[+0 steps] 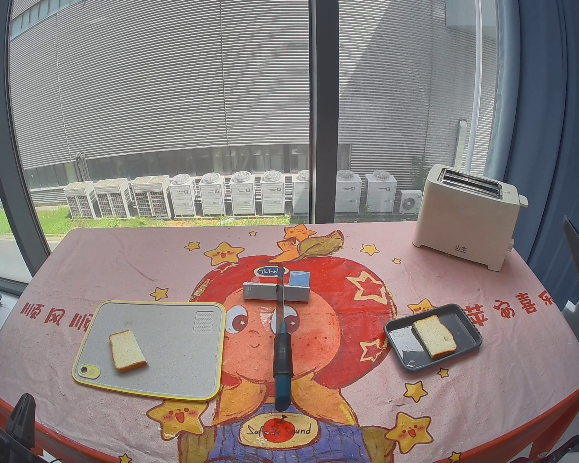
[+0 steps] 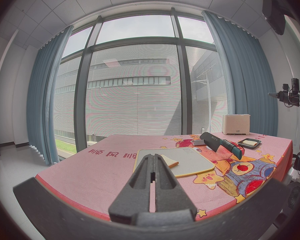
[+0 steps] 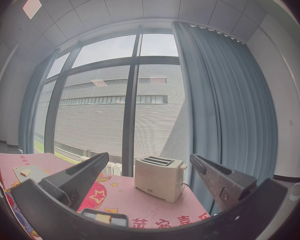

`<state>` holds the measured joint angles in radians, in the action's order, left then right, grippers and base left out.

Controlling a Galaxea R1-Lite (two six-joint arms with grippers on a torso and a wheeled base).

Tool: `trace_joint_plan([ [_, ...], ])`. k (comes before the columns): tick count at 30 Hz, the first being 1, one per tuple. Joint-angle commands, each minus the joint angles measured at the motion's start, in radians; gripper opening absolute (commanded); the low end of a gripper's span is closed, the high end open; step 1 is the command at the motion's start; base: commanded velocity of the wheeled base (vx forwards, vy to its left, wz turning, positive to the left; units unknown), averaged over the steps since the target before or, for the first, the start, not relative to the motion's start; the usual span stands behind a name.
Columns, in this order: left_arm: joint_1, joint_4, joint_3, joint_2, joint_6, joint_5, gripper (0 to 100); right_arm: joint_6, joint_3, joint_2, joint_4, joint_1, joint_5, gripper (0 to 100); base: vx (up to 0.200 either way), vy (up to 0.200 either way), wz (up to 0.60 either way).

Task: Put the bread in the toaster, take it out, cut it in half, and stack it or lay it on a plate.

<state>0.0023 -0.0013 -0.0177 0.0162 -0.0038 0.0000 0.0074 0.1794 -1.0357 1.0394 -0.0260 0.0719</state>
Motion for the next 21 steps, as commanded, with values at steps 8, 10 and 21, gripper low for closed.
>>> trace_joint_plan([
  [8,0.001,0.0,0.018,-0.016,-0.001,0.0,0,0.005,-0.109,0.178,-0.002,-0.051,0.005,100,0.0,0.0,0.0],
  [10,0.001,0.0,0.018,-0.016,-0.001,0.002,0,0.006,-0.113,0.194,-0.002,-0.06,0.005,100,0.0,0.0,0.0],
  [21,0.001,0.0,0.018,-0.016,-0.001,0.0,0,0.026,-0.176,0.322,-0.03,-0.061,0.005,100,0.0,0.0,0.0],
])
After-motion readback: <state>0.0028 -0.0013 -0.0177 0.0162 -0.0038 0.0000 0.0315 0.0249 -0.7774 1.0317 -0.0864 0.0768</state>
